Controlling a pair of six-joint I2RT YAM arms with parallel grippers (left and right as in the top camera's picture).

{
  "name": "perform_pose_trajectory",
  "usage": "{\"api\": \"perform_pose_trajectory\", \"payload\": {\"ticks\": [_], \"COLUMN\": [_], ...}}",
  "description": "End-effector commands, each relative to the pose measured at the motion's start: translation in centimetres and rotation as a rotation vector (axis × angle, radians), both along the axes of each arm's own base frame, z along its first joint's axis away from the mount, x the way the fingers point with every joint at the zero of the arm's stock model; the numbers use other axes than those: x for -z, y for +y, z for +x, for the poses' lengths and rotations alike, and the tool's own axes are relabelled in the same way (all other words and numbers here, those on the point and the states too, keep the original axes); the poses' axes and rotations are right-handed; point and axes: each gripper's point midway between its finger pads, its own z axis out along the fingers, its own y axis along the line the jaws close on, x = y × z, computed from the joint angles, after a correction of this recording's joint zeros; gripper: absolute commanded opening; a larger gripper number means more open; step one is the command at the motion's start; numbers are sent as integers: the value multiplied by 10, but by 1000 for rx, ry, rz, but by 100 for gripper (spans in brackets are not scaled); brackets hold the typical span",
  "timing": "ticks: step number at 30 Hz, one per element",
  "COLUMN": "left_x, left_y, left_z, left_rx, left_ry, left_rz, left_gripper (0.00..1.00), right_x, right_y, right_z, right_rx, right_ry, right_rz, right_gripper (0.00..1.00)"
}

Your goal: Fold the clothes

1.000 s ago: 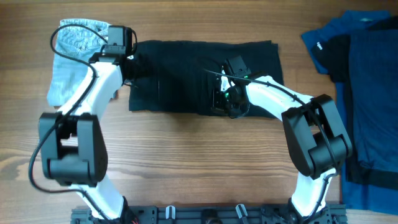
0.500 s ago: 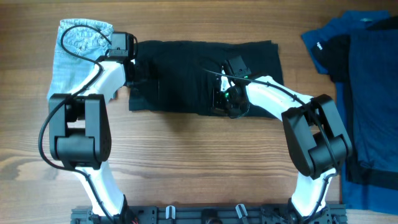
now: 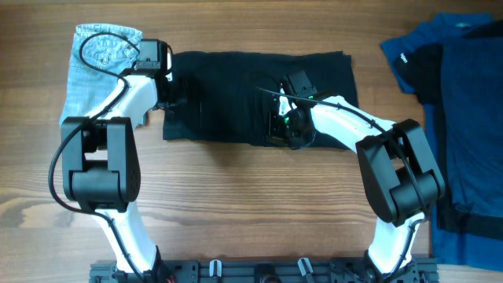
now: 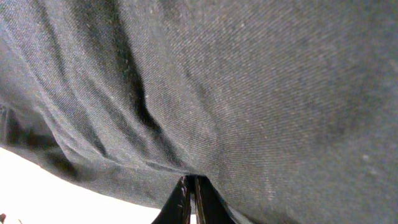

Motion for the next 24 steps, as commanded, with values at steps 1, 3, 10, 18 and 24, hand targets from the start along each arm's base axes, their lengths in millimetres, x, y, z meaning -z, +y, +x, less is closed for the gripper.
{"api": "perform_pose_trajectory", "payload": {"ticks": [1, 3, 10, 18, 24], "left_x": [37, 37, 37, -8, -45], "left_y": [-8, -6, 0, 0, -1], "left_z": [-27, -29, -29, -15, -9], "left_rx": [20, 14, -1, 1, 2], "left_ry": [133, 138, 142, 87, 41], "left_rz": [-52, -52, -53, -54, -56], "left_gripper": [54, 40, 6, 4, 4], "right_x": [18, 18, 18, -19, -54], "right_y": [-7, -7, -7, 4, 7], "right_z": [-12, -12, -12, 13, 40], "right_rx": [8, 8, 12, -13, 7], "right_ry": [45, 44, 46, -68, -192], "right_rz": [-42, -42, -45, 1, 2], "right_gripper": [5, 5, 4, 4, 5]}}
